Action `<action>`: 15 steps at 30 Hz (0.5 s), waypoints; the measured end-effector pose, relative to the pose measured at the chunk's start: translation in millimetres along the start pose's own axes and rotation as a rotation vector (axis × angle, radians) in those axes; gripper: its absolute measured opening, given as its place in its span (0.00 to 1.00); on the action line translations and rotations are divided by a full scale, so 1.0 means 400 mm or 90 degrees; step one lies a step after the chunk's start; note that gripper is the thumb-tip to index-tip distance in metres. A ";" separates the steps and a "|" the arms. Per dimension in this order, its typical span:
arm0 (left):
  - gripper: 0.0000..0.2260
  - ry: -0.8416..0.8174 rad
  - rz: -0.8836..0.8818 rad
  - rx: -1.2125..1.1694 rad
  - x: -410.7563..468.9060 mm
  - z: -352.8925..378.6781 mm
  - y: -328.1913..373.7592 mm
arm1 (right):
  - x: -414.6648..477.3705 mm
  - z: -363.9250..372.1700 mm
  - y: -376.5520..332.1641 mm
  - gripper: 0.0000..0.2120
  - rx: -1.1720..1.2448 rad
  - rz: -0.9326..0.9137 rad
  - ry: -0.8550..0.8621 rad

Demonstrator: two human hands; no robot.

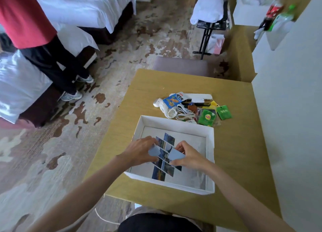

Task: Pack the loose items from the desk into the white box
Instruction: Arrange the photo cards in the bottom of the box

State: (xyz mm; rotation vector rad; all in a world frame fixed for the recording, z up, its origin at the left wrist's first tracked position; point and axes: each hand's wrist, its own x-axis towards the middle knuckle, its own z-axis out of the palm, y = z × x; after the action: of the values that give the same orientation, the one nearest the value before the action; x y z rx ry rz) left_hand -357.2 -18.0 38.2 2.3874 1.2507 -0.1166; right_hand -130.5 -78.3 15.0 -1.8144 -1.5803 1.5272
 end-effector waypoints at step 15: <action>0.09 -0.106 0.045 0.527 0.073 0.005 0.005 | 0.037 0.077 0.006 0.22 -0.281 -0.061 0.045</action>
State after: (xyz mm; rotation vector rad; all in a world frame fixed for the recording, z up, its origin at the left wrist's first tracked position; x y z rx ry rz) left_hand -338.1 2.6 29.0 2.9972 1.1746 -0.9538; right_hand -157.1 -79.0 -6.6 -1.9453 -2.0586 1.1188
